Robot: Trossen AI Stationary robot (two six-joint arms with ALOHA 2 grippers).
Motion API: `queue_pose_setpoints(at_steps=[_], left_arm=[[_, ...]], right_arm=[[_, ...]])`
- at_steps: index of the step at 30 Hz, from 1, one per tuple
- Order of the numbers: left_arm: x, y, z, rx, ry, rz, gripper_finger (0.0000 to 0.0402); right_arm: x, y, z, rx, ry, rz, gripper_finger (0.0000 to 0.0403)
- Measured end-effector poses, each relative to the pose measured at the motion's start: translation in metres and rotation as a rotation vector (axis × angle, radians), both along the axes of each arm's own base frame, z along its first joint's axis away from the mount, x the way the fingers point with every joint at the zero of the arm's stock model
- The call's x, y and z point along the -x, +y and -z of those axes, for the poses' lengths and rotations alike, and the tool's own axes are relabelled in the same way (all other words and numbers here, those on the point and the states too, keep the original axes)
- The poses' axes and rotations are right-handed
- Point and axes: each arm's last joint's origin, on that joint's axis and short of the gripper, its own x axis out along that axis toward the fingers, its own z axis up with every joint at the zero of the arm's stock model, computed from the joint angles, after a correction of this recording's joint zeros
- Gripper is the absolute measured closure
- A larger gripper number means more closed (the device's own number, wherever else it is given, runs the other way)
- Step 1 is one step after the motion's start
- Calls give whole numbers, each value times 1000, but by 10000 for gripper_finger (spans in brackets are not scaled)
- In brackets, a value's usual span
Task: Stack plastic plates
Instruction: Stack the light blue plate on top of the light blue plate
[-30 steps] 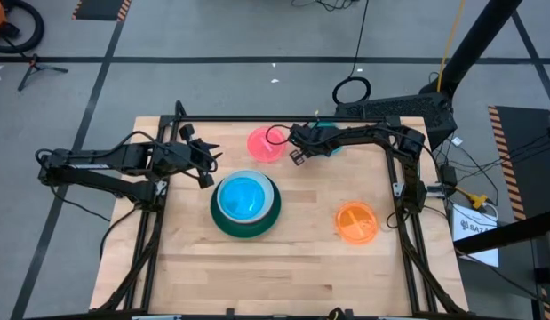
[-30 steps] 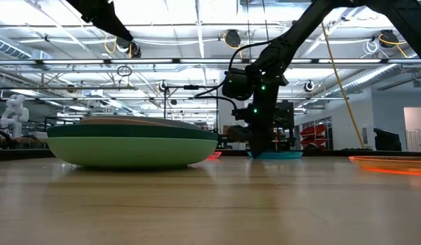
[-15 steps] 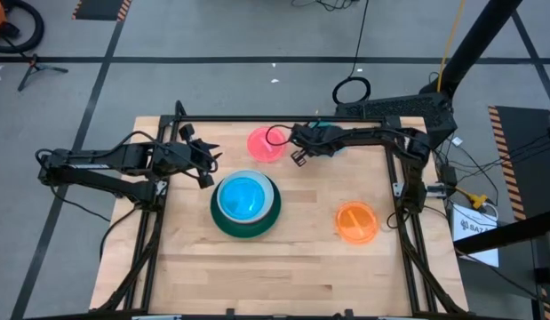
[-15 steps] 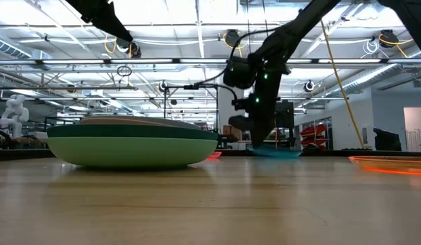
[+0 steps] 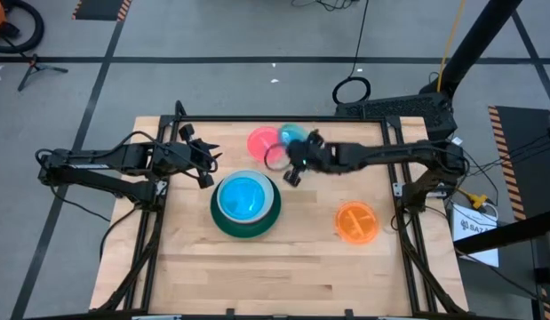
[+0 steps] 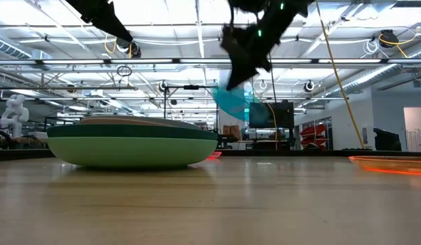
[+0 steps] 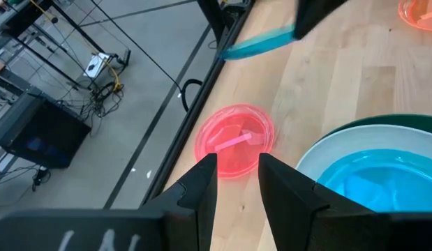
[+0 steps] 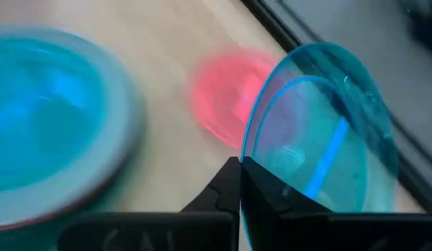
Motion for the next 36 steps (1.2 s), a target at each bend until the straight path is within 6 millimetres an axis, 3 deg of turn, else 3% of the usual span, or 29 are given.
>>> queue_pose_setpoints(at_steps=[7,14,25,36], left_arm=[[0,0,0,0,-1,0,288],[0,0,0,1,-1,0,289],[0,0,0,6,-1,-3,289],[1,0,1,11,6,-7,289]], right_arm=[[-20,71,-19,111,-170,-405,402],[-39,112,-7,143,-209,-663,402],[-74,128,18,217,-134,-750,402],[-80,129,35,220,-78,-767,392]])
